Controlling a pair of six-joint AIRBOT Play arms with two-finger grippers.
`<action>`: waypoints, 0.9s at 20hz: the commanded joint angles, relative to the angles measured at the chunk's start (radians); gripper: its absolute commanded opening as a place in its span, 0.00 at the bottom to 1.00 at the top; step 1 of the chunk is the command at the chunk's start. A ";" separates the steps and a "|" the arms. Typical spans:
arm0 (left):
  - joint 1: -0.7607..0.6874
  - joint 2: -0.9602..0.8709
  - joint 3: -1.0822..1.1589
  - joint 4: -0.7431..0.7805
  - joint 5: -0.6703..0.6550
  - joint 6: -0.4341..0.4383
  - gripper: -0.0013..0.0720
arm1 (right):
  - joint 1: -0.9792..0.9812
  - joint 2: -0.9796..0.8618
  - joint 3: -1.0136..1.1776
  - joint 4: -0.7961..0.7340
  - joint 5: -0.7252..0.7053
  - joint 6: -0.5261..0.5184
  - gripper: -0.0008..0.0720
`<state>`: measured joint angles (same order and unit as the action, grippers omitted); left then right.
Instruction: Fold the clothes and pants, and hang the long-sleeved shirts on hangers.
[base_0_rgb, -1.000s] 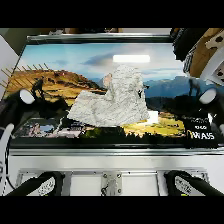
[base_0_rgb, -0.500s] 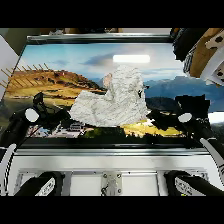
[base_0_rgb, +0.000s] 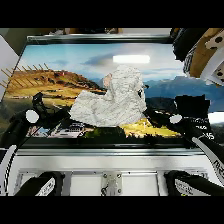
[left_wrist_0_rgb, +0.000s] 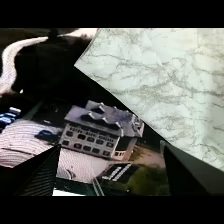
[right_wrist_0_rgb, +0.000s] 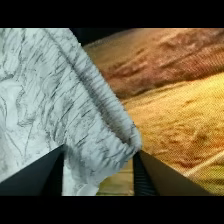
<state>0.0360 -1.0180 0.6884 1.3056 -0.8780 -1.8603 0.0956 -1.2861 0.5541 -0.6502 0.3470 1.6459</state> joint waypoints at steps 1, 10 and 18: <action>-0.001 -0.016 0.000 0.001 0.014 -0.023 0.96 | 0.004 -0.014 -0.001 0.000 -0.018 0.000 0.35; -0.001 -0.219 0.000 -0.105 0.091 -0.138 0.96 | 0.003 -0.010 -0.001 0.000 0.010 -0.001 0.05; -0.001 -0.328 0.000 -0.313 0.280 -0.137 0.96 | 0.003 -0.010 -0.001 0.000 0.029 -0.054 0.05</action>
<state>0.0357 -1.3144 0.6899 1.0481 -0.6670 -1.9945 0.0982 -1.2964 0.5526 -0.6502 0.3660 1.6238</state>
